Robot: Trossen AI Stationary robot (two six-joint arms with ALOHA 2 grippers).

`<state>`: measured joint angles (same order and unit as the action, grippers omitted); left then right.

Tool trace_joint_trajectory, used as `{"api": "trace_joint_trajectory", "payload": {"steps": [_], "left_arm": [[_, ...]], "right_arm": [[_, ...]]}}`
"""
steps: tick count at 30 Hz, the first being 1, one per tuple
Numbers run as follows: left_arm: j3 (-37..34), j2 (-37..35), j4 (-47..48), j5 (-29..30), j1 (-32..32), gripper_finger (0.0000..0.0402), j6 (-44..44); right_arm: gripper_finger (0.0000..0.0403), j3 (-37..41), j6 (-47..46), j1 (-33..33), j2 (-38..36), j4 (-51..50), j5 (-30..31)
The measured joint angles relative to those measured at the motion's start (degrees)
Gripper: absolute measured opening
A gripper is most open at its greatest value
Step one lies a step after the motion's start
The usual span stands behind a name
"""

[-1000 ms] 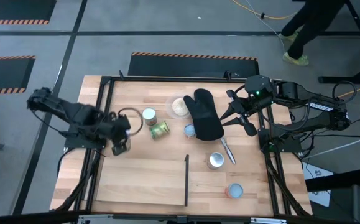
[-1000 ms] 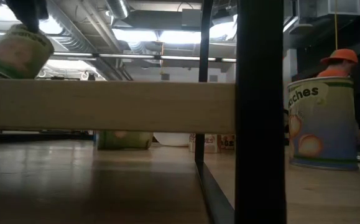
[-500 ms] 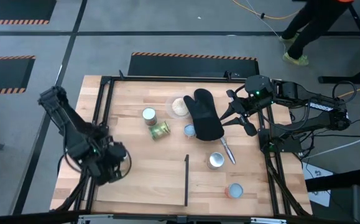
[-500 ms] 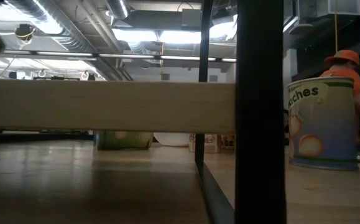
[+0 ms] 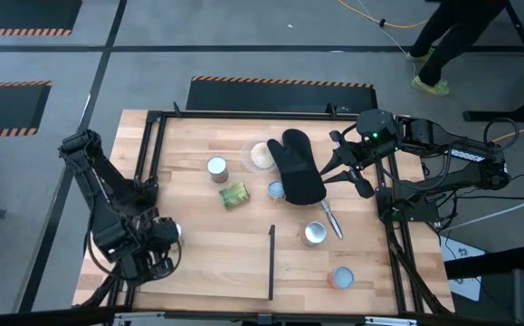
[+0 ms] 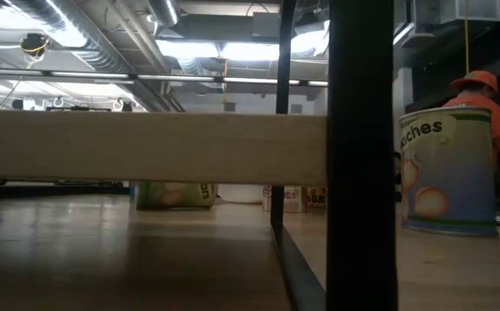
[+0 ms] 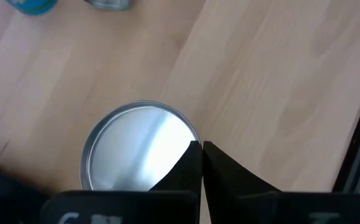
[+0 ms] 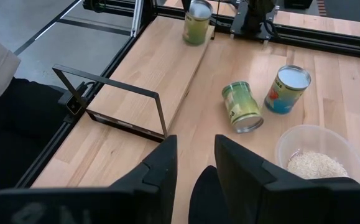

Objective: Pick and place cans onto a shelf
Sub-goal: Put the left green canned orange on the shelf

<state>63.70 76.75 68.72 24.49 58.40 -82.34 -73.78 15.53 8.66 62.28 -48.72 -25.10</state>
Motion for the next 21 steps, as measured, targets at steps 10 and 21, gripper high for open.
{"api": "trace_joint_trajectory", "payload": {"steps": [10, 21], "left_arm": [[0.0, 0.0, -0.3, -5.7, 0.8, 0.0014, -0.2], [0.0, 0.0, -0.4, -6.3, 0.7, 0.0039, -0.3]], "right_arm": [[0.0112, 0.0, 0.0, 0.0, 0.0, 0.0, 0.0], [0.0112, 0.0, 0.0, 0.0, 0.0, 0.0, 0.0]]}}
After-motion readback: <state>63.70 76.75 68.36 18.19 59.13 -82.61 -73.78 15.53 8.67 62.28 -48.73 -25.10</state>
